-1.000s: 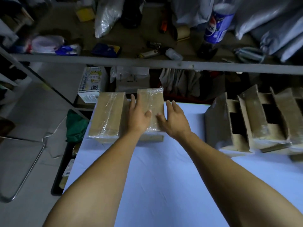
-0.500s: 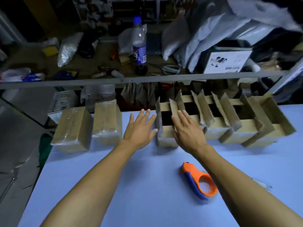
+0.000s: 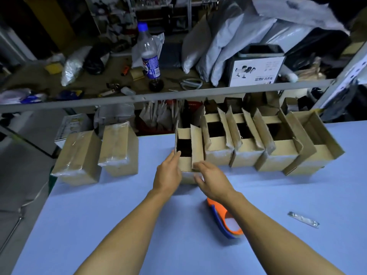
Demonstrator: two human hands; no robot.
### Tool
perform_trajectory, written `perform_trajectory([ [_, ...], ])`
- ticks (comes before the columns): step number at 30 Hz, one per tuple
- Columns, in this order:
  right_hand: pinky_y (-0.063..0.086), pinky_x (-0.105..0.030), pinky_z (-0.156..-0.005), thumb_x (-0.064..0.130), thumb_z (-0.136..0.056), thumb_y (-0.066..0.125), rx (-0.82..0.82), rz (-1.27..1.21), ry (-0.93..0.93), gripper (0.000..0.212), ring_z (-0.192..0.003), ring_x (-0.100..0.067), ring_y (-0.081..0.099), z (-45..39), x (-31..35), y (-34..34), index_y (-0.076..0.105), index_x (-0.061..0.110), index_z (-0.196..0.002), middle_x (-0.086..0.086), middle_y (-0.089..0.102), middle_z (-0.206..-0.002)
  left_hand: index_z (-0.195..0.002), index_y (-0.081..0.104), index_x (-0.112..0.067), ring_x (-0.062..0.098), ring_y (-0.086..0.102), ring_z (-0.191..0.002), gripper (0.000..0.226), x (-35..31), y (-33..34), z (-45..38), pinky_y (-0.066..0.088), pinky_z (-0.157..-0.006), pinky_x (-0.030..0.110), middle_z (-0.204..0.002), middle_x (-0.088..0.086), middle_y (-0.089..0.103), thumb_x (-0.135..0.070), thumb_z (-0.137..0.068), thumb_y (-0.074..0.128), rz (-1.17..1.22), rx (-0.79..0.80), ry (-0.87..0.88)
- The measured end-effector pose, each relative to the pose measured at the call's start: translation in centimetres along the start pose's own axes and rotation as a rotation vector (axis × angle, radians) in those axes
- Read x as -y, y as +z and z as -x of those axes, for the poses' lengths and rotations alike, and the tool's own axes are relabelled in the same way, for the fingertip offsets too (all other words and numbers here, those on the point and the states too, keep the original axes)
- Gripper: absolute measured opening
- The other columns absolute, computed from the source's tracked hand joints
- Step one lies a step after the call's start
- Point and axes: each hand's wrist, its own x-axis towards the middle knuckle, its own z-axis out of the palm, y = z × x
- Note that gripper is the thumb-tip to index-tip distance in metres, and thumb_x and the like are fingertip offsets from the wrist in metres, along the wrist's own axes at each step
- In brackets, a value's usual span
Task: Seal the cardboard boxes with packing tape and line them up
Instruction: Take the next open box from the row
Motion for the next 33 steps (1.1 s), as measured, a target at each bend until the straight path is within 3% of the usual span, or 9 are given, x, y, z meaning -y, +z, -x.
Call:
perform_trajectory([
  [6,0.043,-0.036,-0.098,0.03,-0.099,0.053,-0.065,-0.246,0.275,0.043,-0.119,-0.026,0.056,1.8,0.2,1.4,0.051,0.013,-0.139,-0.008,0.057,-0.135,-0.143,0.05,-0.026,0.028,0.064,-0.109,0.063,1.7,-2.0,7.6,0.055,-0.082,0.041,-0.146,-0.006,0.051,-0.014,-0.081,0.054,-0.114,-0.017,0.108],
  [10,0.046,-0.039,-0.1,0.035,-0.099,0.052,0.008,-0.462,0.43,0.053,-0.117,-0.023,0.06,2.9,0.9,2.6,0.04,0.021,-0.149,-0.004,0.056,-0.139,-0.149,0.036,-0.033,0.008,0.057,-0.115,0.072,2.8,-2.0,10.8,0.051,-0.09,0.028,-0.14,-0.016,0.044,-0.025,-0.084,0.064,0.13,0.141,0.177],
  [13,0.047,-0.037,-0.098,0.036,-0.098,0.054,0.009,-0.562,0.522,0.053,-0.114,-0.02,0.06,3.1,0.9,3.0,0.041,0.025,-0.148,-0.002,0.061,-0.132,-0.148,0.031,-0.036,0.0,0.054,-0.11,0.08,2.6,-2.3,10.4,0.044,-0.09,0.011,-0.128,-0.016,0.051,-0.033,-0.082,0.076,0.588,0.245,-0.038],
  [16,0.047,-0.039,-0.1,0.045,-0.094,0.058,0.072,-0.623,0.567,0.057,-0.113,-0.019,0.06,3.2,0.6,3.4,0.042,0.028,-0.146,0.001,0.062,-0.128,-0.143,0.044,-0.024,0.012,0.062,-0.086,0.049,2.2,-0.8,8.4,0.052,-0.074,0.024,-0.105,0.002,0.062,-0.029,-0.097,0.059,1.028,-0.023,-0.471],
  [18,0.047,-0.036,-0.101,0.048,-0.095,0.057,0.117,-0.68,0.574,0.051,-0.11,-0.014,0.062,3.5,0.6,4.1,0.047,0.031,-0.142,0.005,0.063,-0.127,-0.139,0.049,-0.019,0.014,0.067,-0.089,0.042,1.9,1.0,7.4,0.052,-0.075,0.026,-0.109,0.002,0.066,-0.03,-0.099,0.055,1.125,-0.002,-0.592],
  [22,0.044,-0.025,-0.093,0.046,-0.099,0.049,0.117,-0.703,0.533,0.036,-0.099,0.003,0.062,3.8,1.0,4.7,0.046,0.046,-0.135,0.021,0.063,-0.118,-0.135,0.052,-0.029,0.016,0.068,-0.109,0.037,1.7,3.9,7.4,0.056,-0.086,0.033,-0.122,-0.005,0.069,-0.031,-0.098,0.057,1.155,0.123,-0.544],
  [28,0.043,-0.035,-0.098,0.051,-0.101,0.042,0.163,-0.486,0.531,0.06,-0.123,-0.032,0.057,2.9,0.7,5.5,0.021,0.034,-0.155,-0.004,0.06,-0.137,-0.138,0.051,-0.031,0.013,0.069,-0.105,0.041,3.3,4.4,6.5,0.055,-0.089,0.033,-0.118,-0.008,0.071,-0.023,-0.098,0.059,1.022,0.147,-0.49],
  [31,0.043,-0.034,-0.089,0.049,-0.099,0.046,0.115,-0.425,0.58,0.055,-0.117,-0.033,0.06,3.0,1.4,5.8,0.03,0.028,-0.148,-0.006,0.066,-0.128,-0.138,0.052,-0.027,0.012,0.068,-0.105,0.042,4.1,3.2,5.6,0.054,-0.091,0.031,-0.122,-0.004,0.069,-0.021,-0.098,0.059,0.925,0.23,-0.446],
  [33,0.046,-0.032,-0.081,0.05,-0.094,0.055,0.136,-0.448,0.616,0.043,-0.106,-0.03,0.064,3.0,2.0,5.6,0.042,0.026,-0.127,-0.001,0.072,-0.112,-0.143,0.048,-0.027,0.012,0.064,-0.112,0.05,5.2,1.2,4.0,0.051,-0.098,0.031,-0.132,-0.003,0.064,-0.025,-0.094,0.06,0.735,0.287,-0.349],
])
